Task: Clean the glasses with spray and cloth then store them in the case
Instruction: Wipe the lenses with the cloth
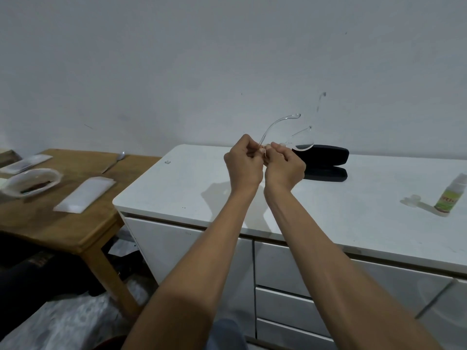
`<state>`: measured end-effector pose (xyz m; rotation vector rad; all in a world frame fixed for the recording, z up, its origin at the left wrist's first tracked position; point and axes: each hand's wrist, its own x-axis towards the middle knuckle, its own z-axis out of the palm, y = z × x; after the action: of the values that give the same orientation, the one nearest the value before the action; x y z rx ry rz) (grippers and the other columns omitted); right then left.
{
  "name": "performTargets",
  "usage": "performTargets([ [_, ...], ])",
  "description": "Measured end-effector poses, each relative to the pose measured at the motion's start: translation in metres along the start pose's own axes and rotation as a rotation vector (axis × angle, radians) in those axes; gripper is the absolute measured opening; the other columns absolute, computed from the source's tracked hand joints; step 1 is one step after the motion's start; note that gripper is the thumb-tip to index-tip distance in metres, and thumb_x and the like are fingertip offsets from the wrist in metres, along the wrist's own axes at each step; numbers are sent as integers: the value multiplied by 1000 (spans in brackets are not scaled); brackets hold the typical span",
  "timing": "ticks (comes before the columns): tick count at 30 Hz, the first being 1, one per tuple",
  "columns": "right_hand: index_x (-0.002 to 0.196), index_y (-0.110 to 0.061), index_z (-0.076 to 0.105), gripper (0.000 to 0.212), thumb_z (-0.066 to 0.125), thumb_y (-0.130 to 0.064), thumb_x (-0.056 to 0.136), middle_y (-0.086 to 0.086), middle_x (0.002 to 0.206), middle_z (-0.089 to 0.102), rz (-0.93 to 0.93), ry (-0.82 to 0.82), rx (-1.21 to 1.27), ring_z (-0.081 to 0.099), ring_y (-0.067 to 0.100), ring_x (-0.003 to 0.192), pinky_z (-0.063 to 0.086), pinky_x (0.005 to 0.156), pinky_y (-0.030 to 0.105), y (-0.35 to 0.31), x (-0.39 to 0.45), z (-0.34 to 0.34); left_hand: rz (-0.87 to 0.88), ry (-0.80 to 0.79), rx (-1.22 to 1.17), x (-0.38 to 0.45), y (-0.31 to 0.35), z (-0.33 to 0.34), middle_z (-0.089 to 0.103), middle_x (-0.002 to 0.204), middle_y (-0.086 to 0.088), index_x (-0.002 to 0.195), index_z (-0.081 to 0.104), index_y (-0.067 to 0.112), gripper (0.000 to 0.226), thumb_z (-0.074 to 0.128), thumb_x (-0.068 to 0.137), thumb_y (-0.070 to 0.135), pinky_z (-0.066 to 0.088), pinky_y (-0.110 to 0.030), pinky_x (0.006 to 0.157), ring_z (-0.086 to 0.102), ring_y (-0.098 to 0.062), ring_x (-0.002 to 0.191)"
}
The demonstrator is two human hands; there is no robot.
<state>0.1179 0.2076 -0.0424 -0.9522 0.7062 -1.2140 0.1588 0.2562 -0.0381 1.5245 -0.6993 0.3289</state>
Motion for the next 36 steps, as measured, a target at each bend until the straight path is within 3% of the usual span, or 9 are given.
performTargets([
  [8, 88, 0, 79, 5, 77, 3, 85, 5, 64, 68, 106, -428, -174, 68, 18, 64, 65, 81, 37, -8, 18, -27, -62, 24, 33, 4, -13, -5, 70, 68, -10, 68, 56, 10, 24, 66, 80, -7, 56, -34, 59, 68, -24, 63],
  [11, 89, 4, 78, 7, 78, 5, 82, 11, 67, 70, 120, -504, -260, 68, 24, 66, 64, 78, 38, -10, 22, -36, -83, -1, 55, 5, -19, -8, 72, 72, -12, 68, 57, 10, 24, 66, 79, -9, 56, -35, 64, 69, -28, 69],
  [14, 85, 3, 78, 7, 78, 7, 79, 13, 69, 71, 70, -423, -310, 67, 21, 60, 62, 68, 32, -15, 20, -39, -83, -27, 53, 4, -23, -8, 73, 73, -10, 69, 55, 10, 25, 70, 80, -6, 57, -38, 65, 68, -28, 65],
  [18, 64, -23, 75, 27, 76, 2, 77, 1, 67, 76, -42, -147, -286, 76, 19, 67, 65, 73, 34, -8, 9, -32, -66, -41, 35, 2, -18, -2, 71, 70, -10, 70, 54, 12, 26, 73, 82, -2, 58, -41, 65, 68, -28, 64],
  [22, 82, -14, 80, 14, 76, 0, 79, -3, 79, 78, -70, 58, -126, 77, 16, 82, 64, 83, 38, -2, 6, -17, -14, -38, -8, -3, -7, 3, 71, 69, -11, 71, 55, 12, 24, 69, 81, -4, 59, -40, 63, 70, -24, 63],
  [25, 88, -9, 78, 17, 71, 5, 81, 6, 85, 79, -6, 103, 25, 78, 20, 83, 65, 82, 36, -5, 6, -9, 8, -32, -17, -6, -1, 8, 72, 69, -8, 71, 55, 12, 23, 69, 82, -3, 60, -42, 63, 71, -22, 64],
  [30, 86, -11, 82, 16, 76, 3, 80, 10, 94, 79, 25, -133, -35, 79, 26, 91, 65, 83, 40, -2, 14, -14, -11, -20, -22, -1, 0, 6, 71, 69, -7, 73, 58, 5, 17, 68, 84, -4, 61, -41, 63, 72, -19, 65],
  [34, 92, -1, 81, 11, 74, 4, 85, 9, 77, 73, 23, -432, -196, 74, 22, 74, 65, 78, 37, -14, 22, -24, -72, -3, -14, 11, -5, -6, 72, 69, -12, 73, 57, 2, 15, 65, 82, -7, 57, -33, 57, 69, -25, 62],
  [36, 89, -2, 81, 12, 72, 5, 84, 10, 73, 73, 34, -489, -267, 72, 19, 67, 64, 72, 33, -19, 20, -28, -83, -7, -5, 15, -8, -8, 73, 72, -12, 72, 57, 5, 18, 67, 81, -8, 55, -29, 60, 69, -24, 65],
])
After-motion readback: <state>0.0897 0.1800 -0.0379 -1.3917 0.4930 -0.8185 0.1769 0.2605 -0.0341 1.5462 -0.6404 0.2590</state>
